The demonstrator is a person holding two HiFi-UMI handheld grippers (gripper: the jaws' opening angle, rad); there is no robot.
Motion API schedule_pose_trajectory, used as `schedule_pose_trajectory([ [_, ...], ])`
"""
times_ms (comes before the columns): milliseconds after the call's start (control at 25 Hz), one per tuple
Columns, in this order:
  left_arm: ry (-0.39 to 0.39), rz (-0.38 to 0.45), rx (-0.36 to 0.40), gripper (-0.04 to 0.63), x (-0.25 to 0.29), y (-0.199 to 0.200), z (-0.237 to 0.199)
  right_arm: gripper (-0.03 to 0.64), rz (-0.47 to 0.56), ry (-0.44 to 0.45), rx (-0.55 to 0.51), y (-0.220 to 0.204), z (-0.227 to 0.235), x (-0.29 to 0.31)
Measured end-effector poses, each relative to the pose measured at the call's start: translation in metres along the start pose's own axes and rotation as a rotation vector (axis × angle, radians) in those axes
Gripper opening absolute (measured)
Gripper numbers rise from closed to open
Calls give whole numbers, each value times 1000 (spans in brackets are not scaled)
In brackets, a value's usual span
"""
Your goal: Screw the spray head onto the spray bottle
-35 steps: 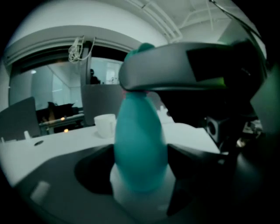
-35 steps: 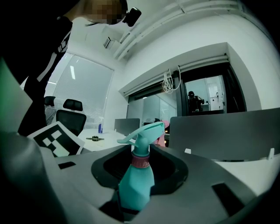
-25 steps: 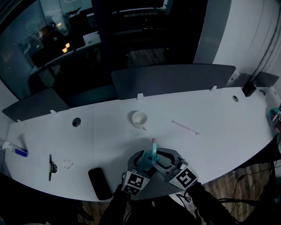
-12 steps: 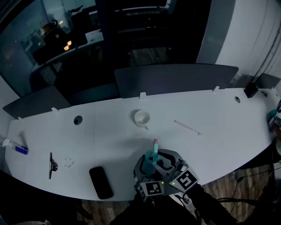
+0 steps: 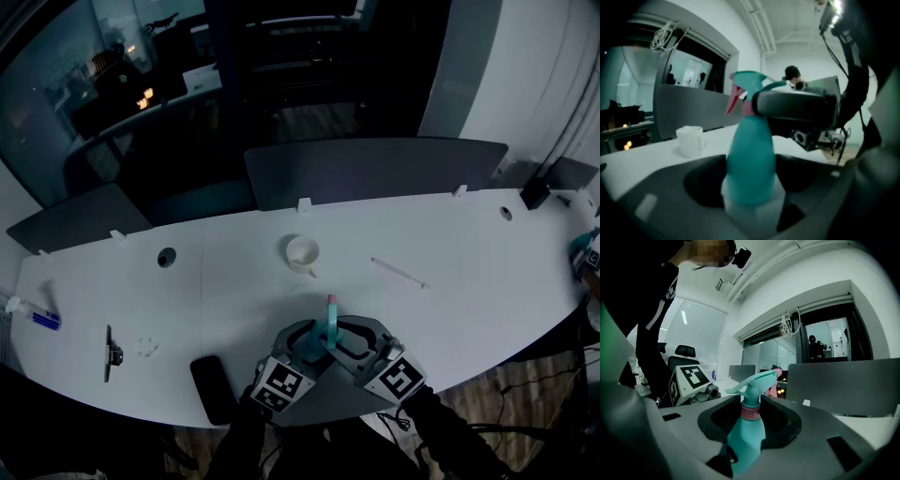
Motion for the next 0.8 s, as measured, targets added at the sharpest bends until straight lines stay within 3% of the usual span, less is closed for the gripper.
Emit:
schedule_pose_trajectory([
  [120,121,54,-22,331,-1,2,1,135,-6,-34,-9,1,0,-1],
  [320,476,119,-126,331,-5,-5,9,135,-26,-89,-84,3,-7,-1],
  [400,531,121,-122,336,-4,-7,12,135,-16,-100,-79,3,-9,-2],
  [520,426,122,-63,343,-8,-7,8,135,-11,-85,-38,2,-9,-1],
  [600,287,111,-83,381,-10,-6,1,135,3,-58,-13,2,-7,-1],
  [720,59,85,-137,380,-7,3,1,135,21,-40,0,2,-6,-2],
  [800,6,84,-119,342,-6,4,2,135,26,-48,4,1,-6,-2],
])
Point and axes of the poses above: the fingertips, and each gripper's own axes: x forward along the fingers, z to its right, y out of its top, the point moved 2 cm from there along -x, backward along the fingers, and after that the axes turned 11 degrees about -x, right-handed, at the moved point
